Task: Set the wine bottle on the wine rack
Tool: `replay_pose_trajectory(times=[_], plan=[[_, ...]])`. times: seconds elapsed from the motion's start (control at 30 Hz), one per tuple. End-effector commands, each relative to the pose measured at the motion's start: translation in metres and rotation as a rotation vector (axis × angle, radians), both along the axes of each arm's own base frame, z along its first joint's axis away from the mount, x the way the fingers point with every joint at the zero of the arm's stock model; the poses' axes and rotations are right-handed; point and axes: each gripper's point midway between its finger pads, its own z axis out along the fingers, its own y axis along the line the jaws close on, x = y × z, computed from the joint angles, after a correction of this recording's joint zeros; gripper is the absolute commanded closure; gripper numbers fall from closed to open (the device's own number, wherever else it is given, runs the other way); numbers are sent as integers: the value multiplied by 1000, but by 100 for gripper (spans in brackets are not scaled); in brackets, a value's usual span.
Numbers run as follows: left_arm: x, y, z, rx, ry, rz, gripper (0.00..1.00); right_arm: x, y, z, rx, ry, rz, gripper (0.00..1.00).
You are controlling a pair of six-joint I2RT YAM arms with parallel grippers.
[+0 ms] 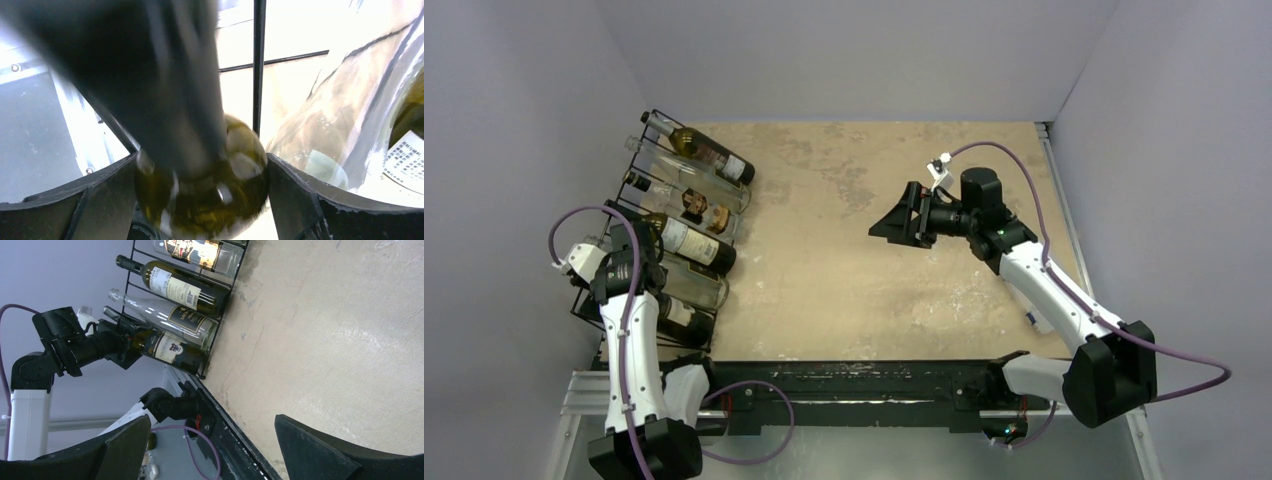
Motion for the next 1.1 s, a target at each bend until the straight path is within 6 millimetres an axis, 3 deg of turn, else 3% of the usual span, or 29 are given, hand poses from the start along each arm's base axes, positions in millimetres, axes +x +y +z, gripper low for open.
replay_pose_trajectory(times=[0.0,0.13,0.43,0.77,0.87,1.07], plan=[[13,-5,-1,-35,-53,-20,8,4,4,24,29,-87,29,1],[12,-5,1,-30,-54,-27,0,4,3,25,26,-93,27,1],[13,-13,13,-46,-104,-85,0,4,-1,29,1,-114,10,1],[38,-45,78,-61,-382,-325,0,9,-17,42,-106,-193,-61,1],[55,-70,99,-88,-478,-522,0,11,-26,50,-154,-231,-100,1],[67,-106,132,-137,-600,-741,0,13,-45,67,-238,-310,-177,1]])
